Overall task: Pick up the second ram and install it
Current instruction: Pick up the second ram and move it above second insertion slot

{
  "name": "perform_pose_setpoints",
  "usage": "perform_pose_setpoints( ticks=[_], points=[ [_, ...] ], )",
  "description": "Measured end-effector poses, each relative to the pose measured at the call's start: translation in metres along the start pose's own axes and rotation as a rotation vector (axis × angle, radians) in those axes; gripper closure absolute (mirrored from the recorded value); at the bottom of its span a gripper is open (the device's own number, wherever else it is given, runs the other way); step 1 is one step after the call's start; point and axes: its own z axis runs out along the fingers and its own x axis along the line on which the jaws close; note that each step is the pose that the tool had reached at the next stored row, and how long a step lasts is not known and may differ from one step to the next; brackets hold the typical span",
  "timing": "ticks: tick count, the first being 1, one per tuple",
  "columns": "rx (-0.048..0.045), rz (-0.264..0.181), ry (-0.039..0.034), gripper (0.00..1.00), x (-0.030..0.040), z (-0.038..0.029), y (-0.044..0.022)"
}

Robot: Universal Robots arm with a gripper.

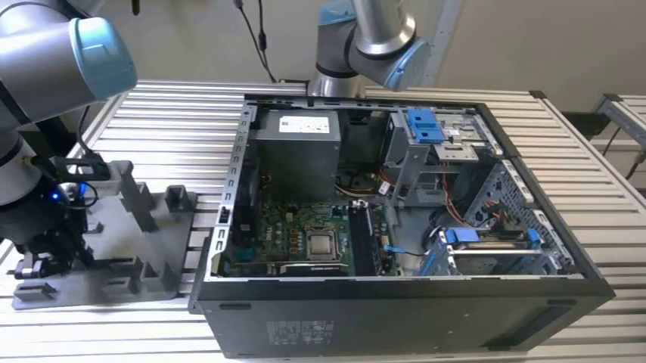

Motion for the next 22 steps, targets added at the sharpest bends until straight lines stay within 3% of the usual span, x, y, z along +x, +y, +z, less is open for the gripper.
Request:
perform_pose_setpoints(
  ticks=[8, 22],
  points=[
    [0.0000, 0.000, 0.0000, 0.86, -0.0001, -0.0009, 0.0000],
    [-0.0001, 0.002, 0.0001, 0.86, -0.0007, -0.0163, 0.0002]
  ],
)
